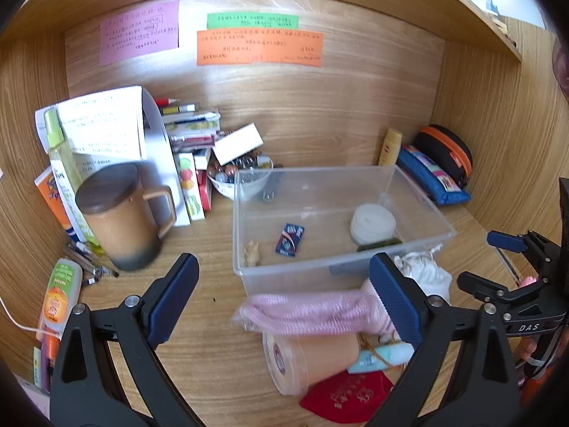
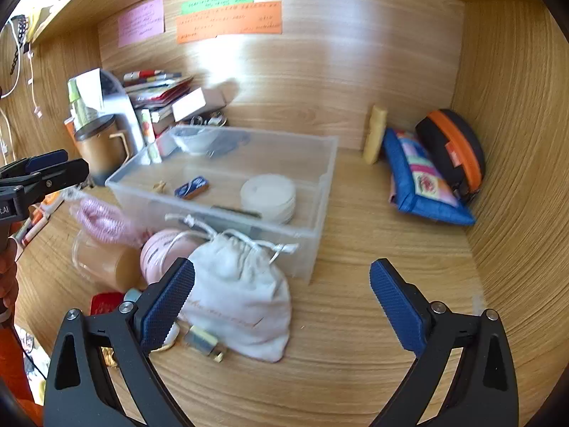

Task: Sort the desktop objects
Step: 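Withdraw both grippers from the clear box back toward the remaining items, then close the left gripper on the pink rope bag while the right grasps the white drawstring pouch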

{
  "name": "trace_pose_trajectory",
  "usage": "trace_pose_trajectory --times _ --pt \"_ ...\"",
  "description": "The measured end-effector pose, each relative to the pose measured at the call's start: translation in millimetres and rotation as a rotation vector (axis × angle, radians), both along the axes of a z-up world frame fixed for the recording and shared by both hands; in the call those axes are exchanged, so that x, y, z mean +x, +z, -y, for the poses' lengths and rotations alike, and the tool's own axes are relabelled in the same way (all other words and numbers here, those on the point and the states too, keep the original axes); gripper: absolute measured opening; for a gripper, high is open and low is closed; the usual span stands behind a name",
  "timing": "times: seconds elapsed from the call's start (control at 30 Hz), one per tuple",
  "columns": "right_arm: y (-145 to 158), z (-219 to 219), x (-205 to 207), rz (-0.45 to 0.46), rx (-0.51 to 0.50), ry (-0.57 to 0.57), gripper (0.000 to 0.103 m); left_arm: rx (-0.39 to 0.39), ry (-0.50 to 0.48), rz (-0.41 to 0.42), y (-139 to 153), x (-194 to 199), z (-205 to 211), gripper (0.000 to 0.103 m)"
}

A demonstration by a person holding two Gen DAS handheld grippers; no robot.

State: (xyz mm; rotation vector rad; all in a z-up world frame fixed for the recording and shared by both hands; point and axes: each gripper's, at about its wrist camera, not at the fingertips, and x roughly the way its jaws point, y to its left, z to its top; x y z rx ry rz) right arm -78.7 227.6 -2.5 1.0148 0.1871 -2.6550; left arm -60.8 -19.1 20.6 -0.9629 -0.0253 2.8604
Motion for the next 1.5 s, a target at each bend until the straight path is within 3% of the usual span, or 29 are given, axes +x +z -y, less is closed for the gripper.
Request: trace_pose_trajectory --times 0.37,0.77,1.2,1.3,1.43,1.5 --pt "-32 17 -4 0.093 -0.01 0.039 0.099 0.005 -0.05 0.078 -29 10 -8 0.097" --pt "-48 21 -17 0.162 -0.027 0.043 0.099 0.007 -0.08 0.138 -50 -4 -14 0.097" --pt "-66 18 -37 0.252 -0.141 0.051 0.098 -0.015 -0.065 0.181 -64 -25 -21 0.098" --pt "-71 12 -43 0.282 -0.202 0.037 0.096 0.003 -0.053 0.177 -65 -29 -19 0.098" --pt "-68 14 -44 0.276 -0.216 0.083 0.079 0.023 -0.038 0.168 -65 -34 -16 0.098" --pt "-66 17 -42 0.262 -0.197 0.096 0.077 0.032 -0.032 0.163 -65 -36 -15 0.098"
